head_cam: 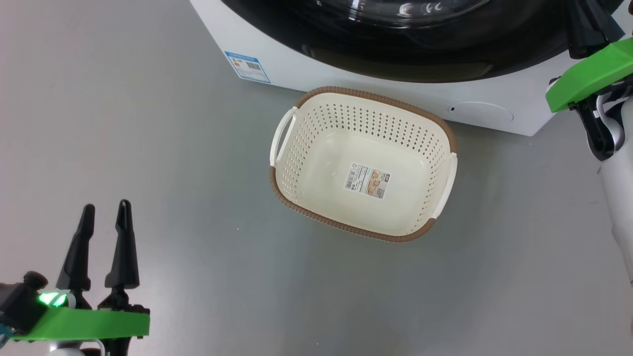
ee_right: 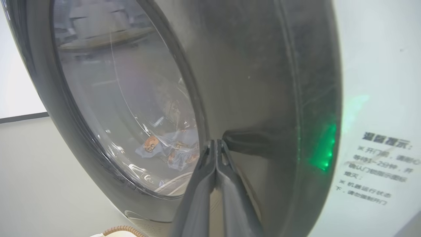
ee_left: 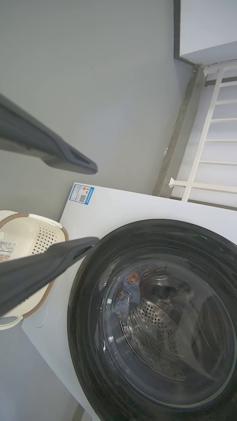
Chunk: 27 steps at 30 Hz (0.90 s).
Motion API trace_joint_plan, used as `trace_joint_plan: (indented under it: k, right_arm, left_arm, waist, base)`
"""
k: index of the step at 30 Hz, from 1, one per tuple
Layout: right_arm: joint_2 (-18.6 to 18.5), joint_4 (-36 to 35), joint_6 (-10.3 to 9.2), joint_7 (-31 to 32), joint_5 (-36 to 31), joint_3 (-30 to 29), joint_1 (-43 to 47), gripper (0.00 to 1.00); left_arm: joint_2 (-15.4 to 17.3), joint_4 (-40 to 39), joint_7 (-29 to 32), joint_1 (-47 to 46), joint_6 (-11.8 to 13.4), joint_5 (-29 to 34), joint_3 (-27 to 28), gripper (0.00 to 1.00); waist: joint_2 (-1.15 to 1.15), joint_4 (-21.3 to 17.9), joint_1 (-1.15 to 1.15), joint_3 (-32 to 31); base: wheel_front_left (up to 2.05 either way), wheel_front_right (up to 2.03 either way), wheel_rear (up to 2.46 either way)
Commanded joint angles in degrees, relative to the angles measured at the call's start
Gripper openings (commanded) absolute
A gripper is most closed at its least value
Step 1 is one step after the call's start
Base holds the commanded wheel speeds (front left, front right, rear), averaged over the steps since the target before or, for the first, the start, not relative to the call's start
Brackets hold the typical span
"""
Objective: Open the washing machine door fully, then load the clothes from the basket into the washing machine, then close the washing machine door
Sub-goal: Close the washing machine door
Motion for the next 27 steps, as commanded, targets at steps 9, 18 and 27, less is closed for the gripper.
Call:
trace_joint_plan:
  k: [9, 18, 27]
  right_arm:
    - [1.69, -4.46, -0.93, -0.27, 2.03, 0.43, 7.25, 1.00]
    - [3.00, -8.62, -0.93, -0.27, 6.46, 3.75, 15.17, 1.00]
    - [3.71, -13.16, -0.93, -0.27, 9.63, 5.44, 21.67, 1.00]
  left_arm:
    - [2.43, -0.47, -0.54, 0.85, -0.19, 1.59, 2.19, 1.00]
    - [3.15, -0.48, -0.54, 3.81, -0.19, 3.34, 2.44, 1.00]
    - [3.25, -0.84, -0.54, 5.96, -0.19, 4.43, 2.71, 1.00]
  waist:
    - [0.00, -1.85, 0.00, -6.45]
    - [0.00, -5.12, 0.00, -12.91]
    - [0.00, -8.40, 0.00, -16.54]
  base:
    - [0.00, 0.00, 0.00]
    - [0.00, 0.00, 0.00]
    - [0.00, 0.00, 0.00]
